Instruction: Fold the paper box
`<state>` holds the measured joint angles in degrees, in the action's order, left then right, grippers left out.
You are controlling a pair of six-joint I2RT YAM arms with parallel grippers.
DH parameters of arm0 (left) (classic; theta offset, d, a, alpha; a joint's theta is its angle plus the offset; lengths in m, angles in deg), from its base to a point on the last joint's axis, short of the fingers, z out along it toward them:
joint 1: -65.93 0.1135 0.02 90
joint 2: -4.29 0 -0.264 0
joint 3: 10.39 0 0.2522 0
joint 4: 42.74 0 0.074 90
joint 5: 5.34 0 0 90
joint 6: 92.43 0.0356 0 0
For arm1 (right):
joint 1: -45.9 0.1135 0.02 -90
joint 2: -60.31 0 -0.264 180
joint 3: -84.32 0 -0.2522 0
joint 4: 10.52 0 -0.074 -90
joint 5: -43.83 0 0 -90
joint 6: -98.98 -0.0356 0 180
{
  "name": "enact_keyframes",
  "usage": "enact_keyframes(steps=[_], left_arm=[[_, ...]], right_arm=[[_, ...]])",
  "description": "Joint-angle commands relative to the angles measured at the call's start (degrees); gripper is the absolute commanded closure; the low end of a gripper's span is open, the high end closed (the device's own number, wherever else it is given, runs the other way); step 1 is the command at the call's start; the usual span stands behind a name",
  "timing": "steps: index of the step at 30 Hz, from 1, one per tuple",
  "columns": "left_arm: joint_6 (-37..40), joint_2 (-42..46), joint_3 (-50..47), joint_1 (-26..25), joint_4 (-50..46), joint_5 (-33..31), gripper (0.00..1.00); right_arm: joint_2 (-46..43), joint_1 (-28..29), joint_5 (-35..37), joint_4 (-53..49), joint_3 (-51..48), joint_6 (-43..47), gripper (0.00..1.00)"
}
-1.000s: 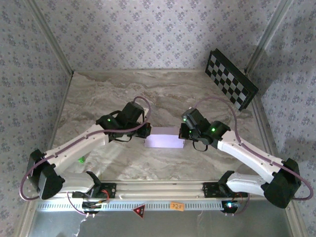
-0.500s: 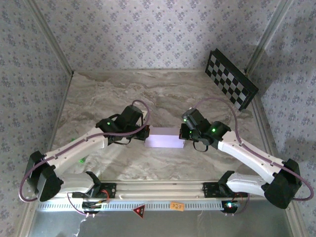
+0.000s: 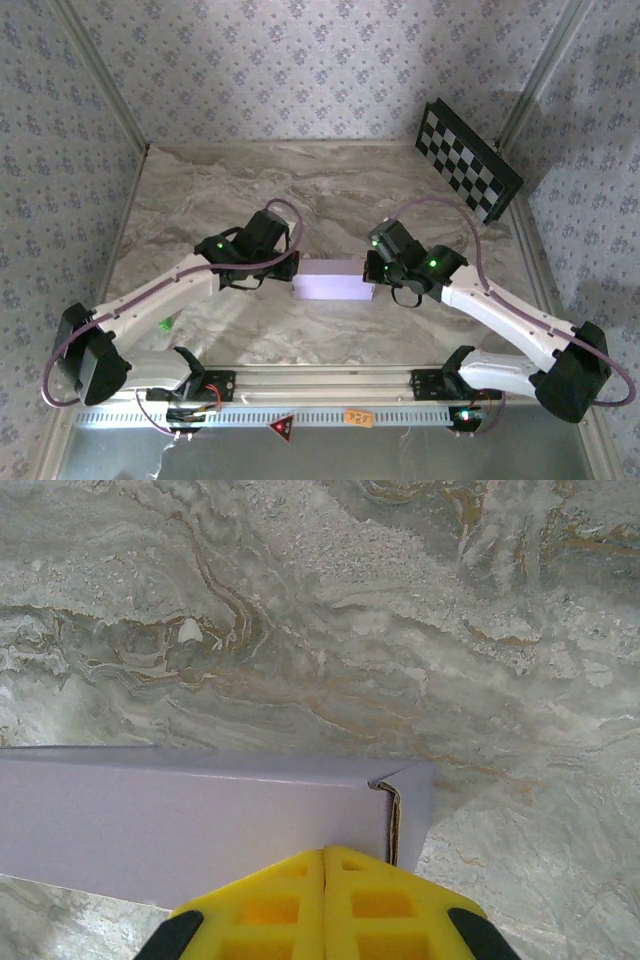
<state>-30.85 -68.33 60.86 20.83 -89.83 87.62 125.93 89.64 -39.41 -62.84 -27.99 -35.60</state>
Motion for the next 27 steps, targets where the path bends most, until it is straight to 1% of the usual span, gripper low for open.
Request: enact_keyframes(steps=[1, 4, 12, 16, 19, 23, 27], left_arm=[[-1.14, -0.77, -4.63, 0.17, -1.79, 0.55, 0.99], [-1.55, -1.11, -5.99, 0.19, -1.81, 0.55, 1.0], [-1.72, -1.3, -5.09, 0.15, -1.9, 0.55, 1.0], [-1.81, -1.81, -4.88, 0.16, -1.9, 0.9, 1.0], [-1.71, -2.08, -4.8, 0.18, -2.08, 1.02, 1.0], [-1.72, -1.83, -4.94, 0.12, -2.23, 1.08, 1.0], [-1.42, -1.48, -4.4, 0.13, -2.51, 1.26, 1.0]], right_arm=[[0.91, -0.41, 1.28, -6.86, -0.56, -0.05, 0.93], [0.69, -0.39, 1.34, -7.14, 0.56, 0.32, 0.93], [-0.01, -0.05, 2.4, -8.3, 5.82, 2.11, 0.91], [-0.63, -0.07, 2.71, -8.28, 4.43, 1.47, 0.91], [-0.76, -0.15, 2.17, -8.65, 1.63, 0.15, 0.91], [0.33, -0.76, -0.87, -9.04, -2.85, -1.19, 0.94], [0.54, -0.86, -0.61, -8.37, -2.26, -1.38, 0.94]])
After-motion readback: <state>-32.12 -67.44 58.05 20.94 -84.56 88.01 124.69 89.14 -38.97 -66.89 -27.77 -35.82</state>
